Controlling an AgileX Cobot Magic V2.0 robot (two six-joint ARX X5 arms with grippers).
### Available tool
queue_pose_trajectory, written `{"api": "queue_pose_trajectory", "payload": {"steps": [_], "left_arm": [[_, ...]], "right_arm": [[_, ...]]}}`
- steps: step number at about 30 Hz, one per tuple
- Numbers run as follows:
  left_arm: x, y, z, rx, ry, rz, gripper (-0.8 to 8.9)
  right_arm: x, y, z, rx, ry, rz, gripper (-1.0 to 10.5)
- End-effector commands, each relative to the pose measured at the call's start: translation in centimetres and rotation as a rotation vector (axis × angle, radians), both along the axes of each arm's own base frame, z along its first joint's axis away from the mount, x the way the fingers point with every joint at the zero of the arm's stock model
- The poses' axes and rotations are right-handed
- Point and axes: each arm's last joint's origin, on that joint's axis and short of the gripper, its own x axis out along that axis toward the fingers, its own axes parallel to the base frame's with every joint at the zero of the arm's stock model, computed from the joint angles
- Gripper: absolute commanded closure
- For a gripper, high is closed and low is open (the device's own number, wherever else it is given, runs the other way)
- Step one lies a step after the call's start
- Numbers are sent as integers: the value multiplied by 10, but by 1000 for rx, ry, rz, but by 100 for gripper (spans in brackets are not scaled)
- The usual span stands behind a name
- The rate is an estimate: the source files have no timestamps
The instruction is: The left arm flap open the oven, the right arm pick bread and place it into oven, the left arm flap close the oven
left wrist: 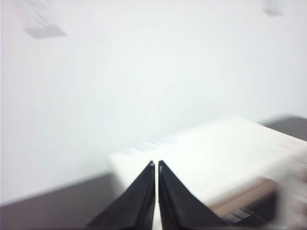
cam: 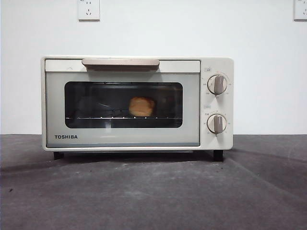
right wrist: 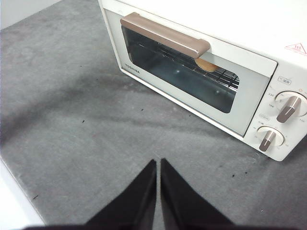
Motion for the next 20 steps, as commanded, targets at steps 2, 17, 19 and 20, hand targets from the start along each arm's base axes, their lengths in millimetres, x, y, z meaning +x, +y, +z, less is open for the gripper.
{"api": "queue_pose_trajectory", "payload": {"steps": [2,17,19,20], "left_arm": [[-2,7,-24,-5,-79,133,797],[-1,14,-141,8,74,242,797],[-1,14,-149,11,92,242,797],[0,14,-154,12,99,242,797]], "right_arm": [[0,2,3,13,-6,0,937],[0,2,3,13,-6,0,937],[0,2,3,13,-6,0,937],[0,2,3,13,-6,0,937]]}}
